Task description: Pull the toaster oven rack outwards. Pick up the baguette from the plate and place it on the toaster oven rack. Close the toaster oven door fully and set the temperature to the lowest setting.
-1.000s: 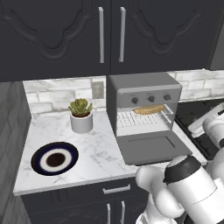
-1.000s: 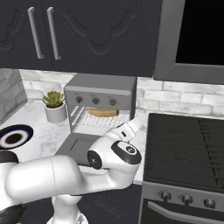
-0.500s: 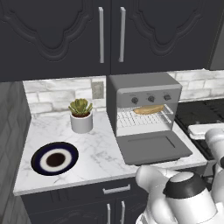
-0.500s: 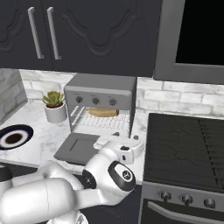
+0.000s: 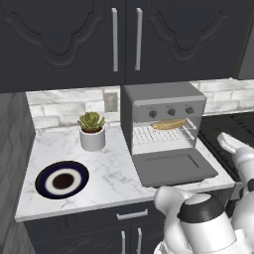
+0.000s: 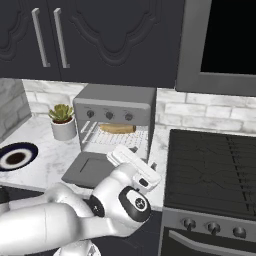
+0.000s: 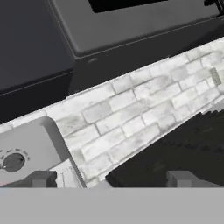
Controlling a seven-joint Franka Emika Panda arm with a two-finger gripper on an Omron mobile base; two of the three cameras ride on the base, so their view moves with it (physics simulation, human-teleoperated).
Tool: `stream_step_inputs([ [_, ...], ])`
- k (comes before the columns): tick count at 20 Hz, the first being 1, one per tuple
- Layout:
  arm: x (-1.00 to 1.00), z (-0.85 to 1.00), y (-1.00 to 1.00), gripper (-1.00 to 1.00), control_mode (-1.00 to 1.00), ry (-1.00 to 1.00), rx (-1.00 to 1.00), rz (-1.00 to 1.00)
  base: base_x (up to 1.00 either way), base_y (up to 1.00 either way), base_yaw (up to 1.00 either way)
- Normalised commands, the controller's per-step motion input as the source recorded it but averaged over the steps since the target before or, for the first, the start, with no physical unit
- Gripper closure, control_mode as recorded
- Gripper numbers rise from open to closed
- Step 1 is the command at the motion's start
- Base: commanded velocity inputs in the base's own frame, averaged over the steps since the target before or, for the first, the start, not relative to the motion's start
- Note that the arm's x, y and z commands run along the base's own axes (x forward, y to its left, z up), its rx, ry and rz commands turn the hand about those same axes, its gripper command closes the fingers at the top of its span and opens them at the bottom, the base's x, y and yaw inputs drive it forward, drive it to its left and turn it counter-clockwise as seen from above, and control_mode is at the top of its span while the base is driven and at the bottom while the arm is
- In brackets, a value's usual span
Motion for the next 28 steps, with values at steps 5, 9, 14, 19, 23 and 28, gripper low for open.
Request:
stream_step_inputs([
  [5, -0.22, 0.4, -0.17, -1.0, -1.0, -0.24, 0.73, 0.0, 0.0, 0.0, 0.0],
  [9, -0.24, 0.26, -0.22, -1.0, -1.0, -0.31, 0.77, 0.0, 0.0, 0.0, 0.0],
  [14, -0.27, 0.21, -0.23, -1.0, -1.0, -0.38, 0.79, 0.0, 0.0, 0.0, 0.0],
  [19, -0.29, 0.27, -0.21, -1.0, -1.0, -0.39, 0.78, 0.0, 0.0, 0.0, 0.0],
  [23, -0.24, 0.48, -0.22, -1.0, -1.0, -0.38, 0.75, 0.0, 0.0, 0.0, 0.0],
  [28, -0.23, 0.58, -0.22, -1.0, -1.0, -0.38, 0.75, 0.02, 0.0, 0.0, 0.0],
])
